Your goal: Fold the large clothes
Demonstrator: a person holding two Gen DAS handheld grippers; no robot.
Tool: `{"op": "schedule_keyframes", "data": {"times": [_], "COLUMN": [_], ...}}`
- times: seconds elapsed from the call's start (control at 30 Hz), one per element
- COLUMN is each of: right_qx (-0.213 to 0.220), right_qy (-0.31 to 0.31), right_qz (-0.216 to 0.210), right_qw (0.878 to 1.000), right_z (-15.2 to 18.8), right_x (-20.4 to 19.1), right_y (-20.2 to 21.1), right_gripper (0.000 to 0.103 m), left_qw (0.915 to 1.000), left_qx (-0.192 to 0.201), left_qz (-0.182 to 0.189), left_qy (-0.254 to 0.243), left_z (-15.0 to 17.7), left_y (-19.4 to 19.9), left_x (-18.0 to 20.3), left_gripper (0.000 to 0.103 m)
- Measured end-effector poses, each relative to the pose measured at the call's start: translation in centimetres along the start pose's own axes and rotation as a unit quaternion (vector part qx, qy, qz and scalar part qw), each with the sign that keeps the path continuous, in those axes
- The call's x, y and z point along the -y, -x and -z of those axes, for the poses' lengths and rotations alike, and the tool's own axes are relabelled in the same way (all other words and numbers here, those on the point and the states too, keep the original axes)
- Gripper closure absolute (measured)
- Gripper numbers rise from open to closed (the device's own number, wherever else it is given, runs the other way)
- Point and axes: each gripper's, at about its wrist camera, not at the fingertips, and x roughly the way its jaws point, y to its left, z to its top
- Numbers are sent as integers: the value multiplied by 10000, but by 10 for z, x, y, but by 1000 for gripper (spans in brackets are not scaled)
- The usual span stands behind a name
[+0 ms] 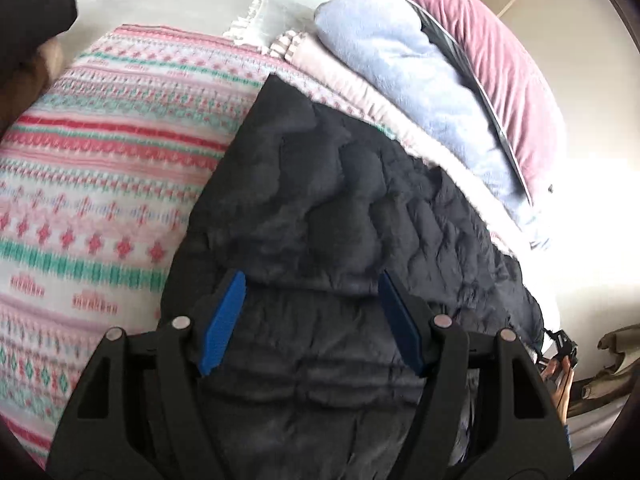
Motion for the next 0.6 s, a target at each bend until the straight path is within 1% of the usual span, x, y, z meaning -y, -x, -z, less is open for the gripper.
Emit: {"op": "schedule_keyframes", "data": {"times": [0.07, 0.13, 0.2, 0.27, 0.3, 0.33, 0.37, 0.4, 0.47, 0.57, 0.6], "right_qx": [379, 548, 702, 961, 1171, 1287, 1268, 1149, 727, 395, 457], "right_qy": [-254, -388, -530, -723, -874, -952, -946, -865, -502, -36, 62], "right_qz": [52, 61, 174, 375, 388, 315, 188, 102, -55, 141, 219], "right_qw": [9989, 9977, 9960, 9920, 9885, 9866, 9872, 9896, 9961, 9991, 9987], "right_z": [-9, -9, -10, -13, -12, -12, -14, -16, -17, -12, -11], "right_x": [12, 16, 22, 35, 40, 43, 43, 42, 32, 19, 17], "right_y": [15, 17, 21, 38, 48, 53, 55, 53, 37, 13, 8], "right_gripper": [50, 50, 50, 50, 50, 50, 50, 50, 50, 51, 53], "left_qw": [9999, 9999, 10000, 9999, 9999, 9999, 9999, 9999, 9999, 9999, 9999], "left_qx": [-2, 56, 66, 72, 60, 49, 43, 45, 56, -3, -29], "left_qz": [-111, -141, -50, -50, -86, -99, -92, -80, -92, -115, -118], "left_qy": [-101, -65, 29, 53, 55, 63, 81, 102, 131, 109, 85], "left_z": [5, 5, 4, 4, 4, 4, 4, 4, 4, 6, 7], "left_y": [2, 6, 7, 6, 5, 4, 4, 4, 4, 0, -2], "left_x": [4, 3, 3, 3, 3, 3, 2, 1, 0, 1, 3], "left_gripper": [33, 33, 33, 33, 33, 33, 33, 33, 33, 33, 33]}}
